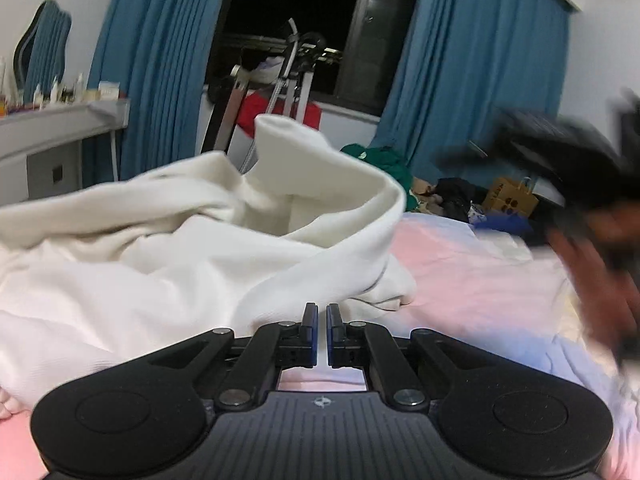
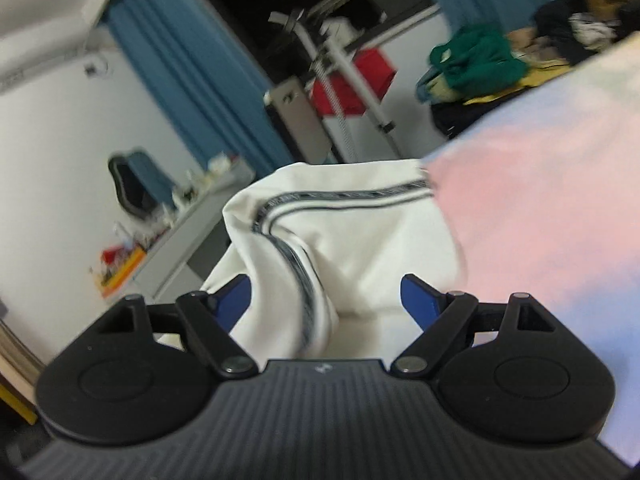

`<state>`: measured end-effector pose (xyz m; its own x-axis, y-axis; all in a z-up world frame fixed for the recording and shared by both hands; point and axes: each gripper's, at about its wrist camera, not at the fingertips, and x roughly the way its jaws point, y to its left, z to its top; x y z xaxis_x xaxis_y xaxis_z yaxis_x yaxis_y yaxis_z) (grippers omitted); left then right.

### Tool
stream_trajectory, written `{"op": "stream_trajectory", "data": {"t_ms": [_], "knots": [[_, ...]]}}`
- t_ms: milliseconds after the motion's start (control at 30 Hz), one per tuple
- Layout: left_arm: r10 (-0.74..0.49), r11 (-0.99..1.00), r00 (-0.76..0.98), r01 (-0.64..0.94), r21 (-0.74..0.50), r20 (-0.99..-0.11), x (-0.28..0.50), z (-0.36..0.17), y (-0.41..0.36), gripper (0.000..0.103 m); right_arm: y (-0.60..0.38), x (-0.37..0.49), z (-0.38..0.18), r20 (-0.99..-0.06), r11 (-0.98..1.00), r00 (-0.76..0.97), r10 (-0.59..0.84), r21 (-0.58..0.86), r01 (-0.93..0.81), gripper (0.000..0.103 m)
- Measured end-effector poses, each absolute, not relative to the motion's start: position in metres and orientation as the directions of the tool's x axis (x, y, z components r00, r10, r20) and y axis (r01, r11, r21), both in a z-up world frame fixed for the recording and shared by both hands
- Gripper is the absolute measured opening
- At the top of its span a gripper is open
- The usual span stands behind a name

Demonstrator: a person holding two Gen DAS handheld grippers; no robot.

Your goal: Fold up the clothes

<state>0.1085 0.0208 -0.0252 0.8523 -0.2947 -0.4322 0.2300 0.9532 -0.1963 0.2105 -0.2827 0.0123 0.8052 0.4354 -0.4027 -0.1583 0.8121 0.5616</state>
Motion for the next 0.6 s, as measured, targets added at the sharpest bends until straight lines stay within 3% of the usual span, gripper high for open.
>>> {"op": "stream_trajectory", "data": {"t_ms": [233, 433, 533, 600], "knots": [[-0.294, 0.951, 0.858, 0.219, -0.218, -0.420, 0.135, -0.042, 0.032, 0.004, -0.236, 0.377, 0.049, -0.513, 0.881, 0.802, 0.306, 0.471, -0.035, 0.082], [-0.325, 0.944, 0.844, 0.262, -0.200, -0.427, 0.154, -0.063, 0.029, 0.004, -0.234, 0.466, 0.007, -0.671, 0.880, 0.715, 0.197, 0.442, 0.173, 0.082], [-0.338, 0.940, 0.839, 0.274, -0.206, -0.427, 0.158, -0.070, 0.028, 0.004, -0.243, 0.484, -0.017, -0.702, 0.850, 0.692, 0.169, 0.459, 0.258, 0.081], [-0.348, 0.935, 0.832, 0.273, -0.226, -0.433, 0.161, -0.072, 0.030, 0.004, -0.245, 0.491, -0.029, -0.720, 0.840, 0.670, 0.179, 0.466, 0.277, 0.075]]}}
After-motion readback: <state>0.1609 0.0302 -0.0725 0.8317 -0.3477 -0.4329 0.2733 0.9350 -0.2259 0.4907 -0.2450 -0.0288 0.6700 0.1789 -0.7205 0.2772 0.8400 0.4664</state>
